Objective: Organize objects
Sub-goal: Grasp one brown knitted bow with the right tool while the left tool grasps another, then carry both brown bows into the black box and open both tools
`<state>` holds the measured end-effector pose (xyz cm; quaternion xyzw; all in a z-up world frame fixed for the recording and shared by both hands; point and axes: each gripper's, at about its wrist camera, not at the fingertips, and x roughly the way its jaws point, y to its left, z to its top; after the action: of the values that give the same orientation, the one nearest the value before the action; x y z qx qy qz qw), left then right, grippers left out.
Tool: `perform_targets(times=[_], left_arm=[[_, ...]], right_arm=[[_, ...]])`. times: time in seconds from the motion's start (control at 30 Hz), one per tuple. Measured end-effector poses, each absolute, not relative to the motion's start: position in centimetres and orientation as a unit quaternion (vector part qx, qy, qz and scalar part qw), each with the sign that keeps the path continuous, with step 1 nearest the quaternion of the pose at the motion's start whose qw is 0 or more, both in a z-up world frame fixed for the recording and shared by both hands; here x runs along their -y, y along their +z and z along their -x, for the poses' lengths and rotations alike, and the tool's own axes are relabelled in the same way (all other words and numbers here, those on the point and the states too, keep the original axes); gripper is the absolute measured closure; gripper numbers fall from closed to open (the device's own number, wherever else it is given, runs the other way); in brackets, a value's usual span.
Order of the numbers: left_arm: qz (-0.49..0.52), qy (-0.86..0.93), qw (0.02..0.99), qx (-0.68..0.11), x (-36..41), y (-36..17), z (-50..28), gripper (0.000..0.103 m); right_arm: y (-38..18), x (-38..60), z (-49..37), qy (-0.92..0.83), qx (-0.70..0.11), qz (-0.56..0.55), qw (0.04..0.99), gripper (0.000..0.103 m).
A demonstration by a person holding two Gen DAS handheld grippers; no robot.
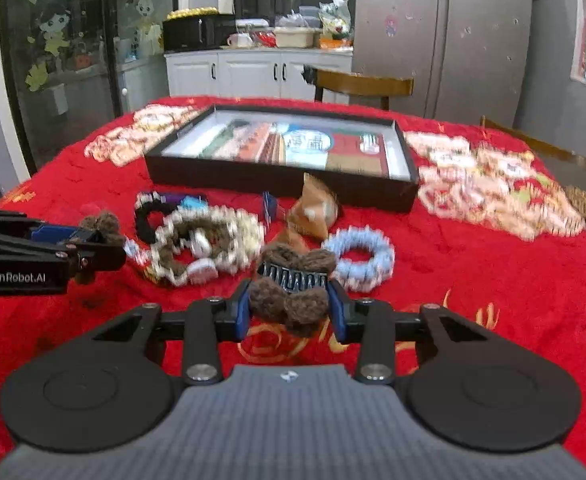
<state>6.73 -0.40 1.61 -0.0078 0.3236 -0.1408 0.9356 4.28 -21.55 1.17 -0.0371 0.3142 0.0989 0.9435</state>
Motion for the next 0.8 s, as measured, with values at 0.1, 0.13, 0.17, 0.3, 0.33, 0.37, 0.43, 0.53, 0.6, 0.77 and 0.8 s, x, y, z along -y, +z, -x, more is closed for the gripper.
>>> perform_targets(times=[0.1,0.13,0.17,0.3,0.33,0.37,0.43,0.53,0.6,0.77,0.8], left_arm=[[0.002,-0.143,0.938,-0.315,-0.1,3.4,-7.7,0.057],[0.002,-0.146,0.938,-0.313,-0.3,4.0,-8.2,0.057],[0.001,-0.148,0.939,-0.312,-0.5,4.6,-8.7,0.057],[-0.017,-0.141,0.942,-0.303,-0.5,6.5,-11.0,0.057],[-0.025,-0.139,0.943,-0.302,-0.5,6.9,-11.7,0.057],[-0.03,-0.137,0.943,-0.301,-0.4,7.2,-12.4,0.057],[-0.036,-0.136,0.943,-0.301,-0.3,7.8,-13.9,0.057],[-0.041,-0.132,0.944,-0.299,0.0,8.2,-16.3,0.057],[-0.045,-0.122,0.945,-0.299,0.2,8.1,-18.1,0.057],[-0.037,-0.107,0.943,-0.313,0.5,7.1,-23.1,0.057],[-0.036,-0.103,0.942,-0.318,0.7,6.8,-24.0,0.057]], right_arm=[[3.1,21.7,-4.8,0.104,-0.3,0.045,0.947,0.061],[3.7,21.8,-5.2,0.104,-0.295,0.048,0.949,0.061],[4.3,21.9,-5.6,0.105,-0.29,0.051,0.95,0.061],[6.3,22.0,-7.5,0.105,-0.274,0.067,0.954,0.061],[6.8,21.9,-8.2,0.103,-0.27,0.072,0.955,0.061],[7.1,22.0,-8.8,0.103,-0.267,0.075,0.955,0.061],[7.7,22.1,-10.3,0.107,-0.266,0.072,0.955,0.061],[8.1,22.1,-12.6,0.116,-0.266,0.065,0.955,0.061],[8.1,22.0,-14.1,0.121,-0.262,0.062,0.955,0.061],[7.6,21.3,-18.2,0.124,-0.264,0.076,0.954,0.061],[7.3,21.1,-18.9,0.124,-0.266,0.078,0.953,0.061]])
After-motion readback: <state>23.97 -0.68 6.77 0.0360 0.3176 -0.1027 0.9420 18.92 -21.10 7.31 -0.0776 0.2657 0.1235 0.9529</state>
